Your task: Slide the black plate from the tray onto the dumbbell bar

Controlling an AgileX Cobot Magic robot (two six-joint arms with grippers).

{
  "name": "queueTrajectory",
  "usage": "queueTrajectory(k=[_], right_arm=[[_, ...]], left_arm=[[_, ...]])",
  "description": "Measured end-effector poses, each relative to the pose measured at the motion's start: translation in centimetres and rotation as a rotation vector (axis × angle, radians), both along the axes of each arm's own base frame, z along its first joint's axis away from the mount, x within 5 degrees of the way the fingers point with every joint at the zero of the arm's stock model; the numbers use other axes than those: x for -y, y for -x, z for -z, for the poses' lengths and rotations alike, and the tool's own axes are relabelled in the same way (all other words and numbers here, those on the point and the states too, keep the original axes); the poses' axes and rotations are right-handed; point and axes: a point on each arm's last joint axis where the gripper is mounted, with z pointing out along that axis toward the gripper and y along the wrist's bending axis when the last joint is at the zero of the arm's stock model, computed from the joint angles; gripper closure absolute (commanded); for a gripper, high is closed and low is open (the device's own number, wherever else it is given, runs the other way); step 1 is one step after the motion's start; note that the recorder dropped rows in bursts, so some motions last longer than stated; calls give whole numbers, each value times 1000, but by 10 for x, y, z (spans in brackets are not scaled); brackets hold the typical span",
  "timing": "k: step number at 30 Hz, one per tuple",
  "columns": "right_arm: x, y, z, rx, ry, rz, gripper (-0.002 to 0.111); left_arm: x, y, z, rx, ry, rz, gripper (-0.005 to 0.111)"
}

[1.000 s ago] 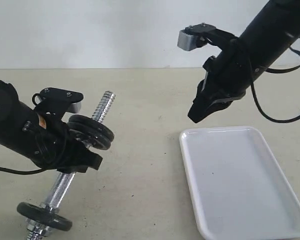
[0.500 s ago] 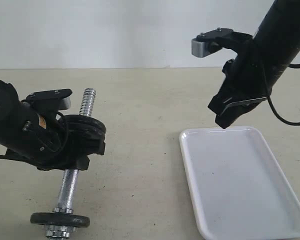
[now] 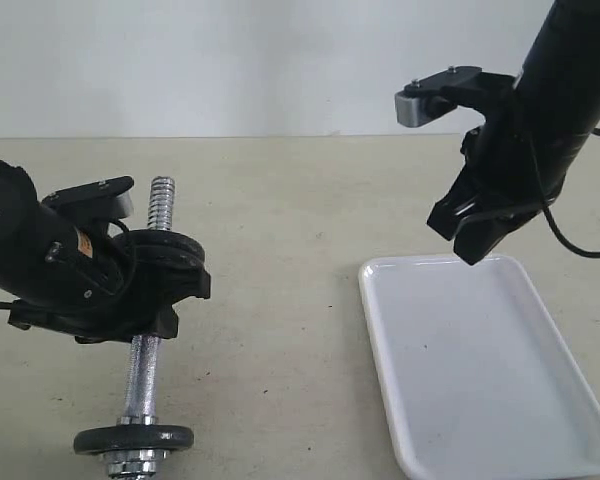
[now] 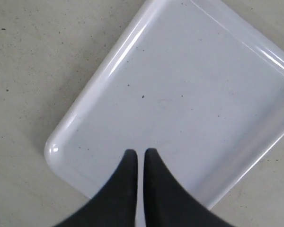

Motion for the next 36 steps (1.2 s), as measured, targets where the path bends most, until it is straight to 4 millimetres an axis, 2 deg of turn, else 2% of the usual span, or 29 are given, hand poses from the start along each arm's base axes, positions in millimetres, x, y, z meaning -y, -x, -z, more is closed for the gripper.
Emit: queueTrajectory(k=[6,10,18,36], right_arm=[[-1,8,20,-27,-4,-32,109],[-3,10,26,-23,-21,-28,109],[-5,6,25,25,-37,-17,109],[-10,4,24,54,-95,-71,109]], left_arm=[[0,-1,2,10,-20,52,102],[3,-5,14,0,-33,63,102],[12,-23,30,-21,-33,35,102],[36,-63,38,26,97,-102,102]])
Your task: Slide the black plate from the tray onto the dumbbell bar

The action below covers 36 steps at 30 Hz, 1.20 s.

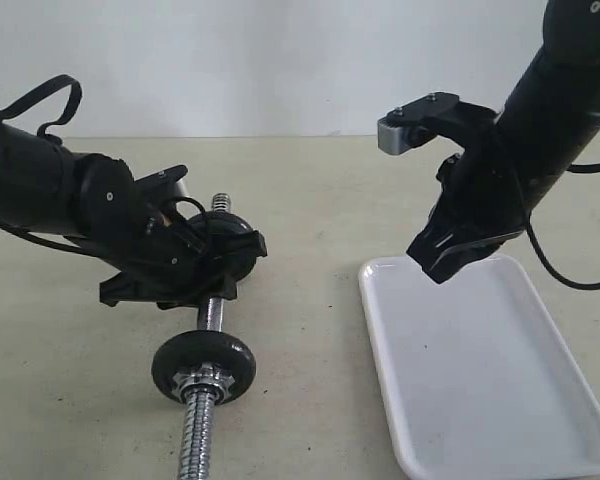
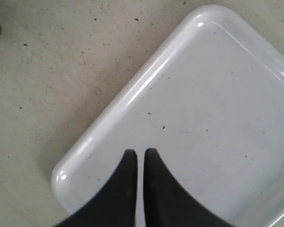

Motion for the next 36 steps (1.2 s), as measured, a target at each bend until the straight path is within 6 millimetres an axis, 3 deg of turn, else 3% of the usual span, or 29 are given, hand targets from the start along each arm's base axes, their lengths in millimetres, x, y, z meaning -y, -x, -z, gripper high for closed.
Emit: queueTrajectory(k=[31,36], right_arm=[[-2,-1,-1,21,-18,-28,109],[0,4,8,-8,-8,-30,109]], left_arm=[[0,-2,0,26,-15,37,102],[0,-2,0,33,-24,57,102]])
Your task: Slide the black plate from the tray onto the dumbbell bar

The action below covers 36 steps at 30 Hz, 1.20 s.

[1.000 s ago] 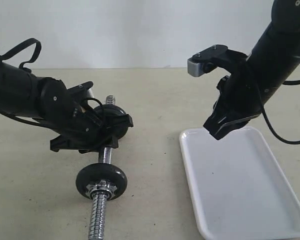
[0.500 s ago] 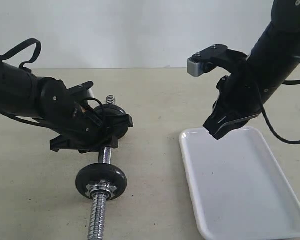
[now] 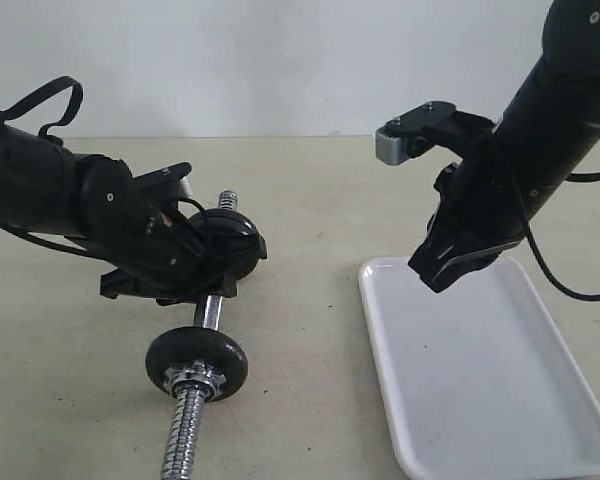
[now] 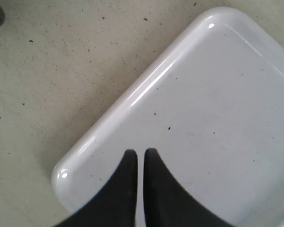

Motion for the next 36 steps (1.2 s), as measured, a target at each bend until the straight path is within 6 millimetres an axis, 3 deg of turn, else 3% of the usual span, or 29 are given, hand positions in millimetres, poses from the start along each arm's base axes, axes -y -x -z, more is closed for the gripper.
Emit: queueTrajectory(k=[11,17,20,22,36], right_arm=[[1,6,9,-35,-3,5,109],[-2,6,8,-34,-35,-17,109],[-4,7,7,-37,-52,-29,109],[-4,7,7,-37,-54,-30,109],[-4,8,7,-43,-54,-34,109]], left_arm=[[0,0,0,13,-19,39,98],[0,0,0,19,-27,58,63],[3,-8,-16,108,-1,60,47],[4,-11,-24,148,10,61,43],[3,-6,-22,102,-17,100,42]])
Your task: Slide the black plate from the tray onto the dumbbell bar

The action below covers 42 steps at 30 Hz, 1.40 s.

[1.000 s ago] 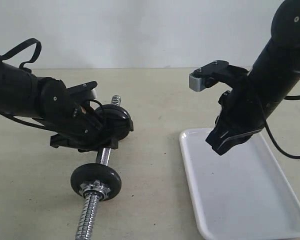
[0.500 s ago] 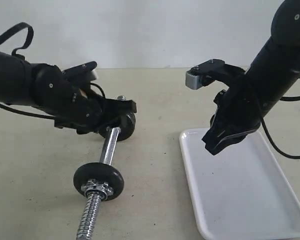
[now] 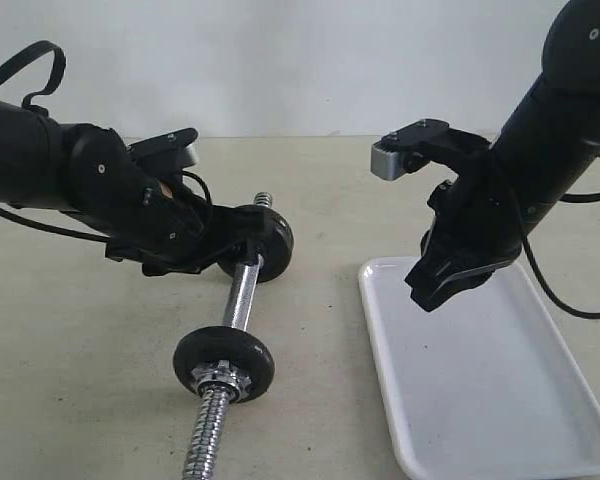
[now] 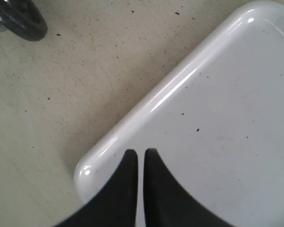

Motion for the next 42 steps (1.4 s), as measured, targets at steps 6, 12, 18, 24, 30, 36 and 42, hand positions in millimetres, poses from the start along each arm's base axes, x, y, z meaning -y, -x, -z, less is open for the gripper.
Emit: queueTrajectory(k=[6,12,18,24,30,36,42], right_arm=[[1,4,5,-27,8,-4,109],[2,4,10,-3,9,14,109],[2,2,10,14,0,25,109],[2,2,10,17,-1,27,109],[0,2,10,9,-17,36,109],[-22,19,10,-41,-19,-55,109],[-63,42,10,-7,-31,-147,109]], left_arm=[[-1,4,2,-26,-49,73,42],[-2,8,1,-36,-90,148,42],[-4,10,-16,16,-102,181,42],[-9,16,-32,44,-157,240,42],[-17,19,-32,19,-253,271,42],[-28,15,-32,32,-361,199,42],[-29,14,-33,25,-342,133,43]])
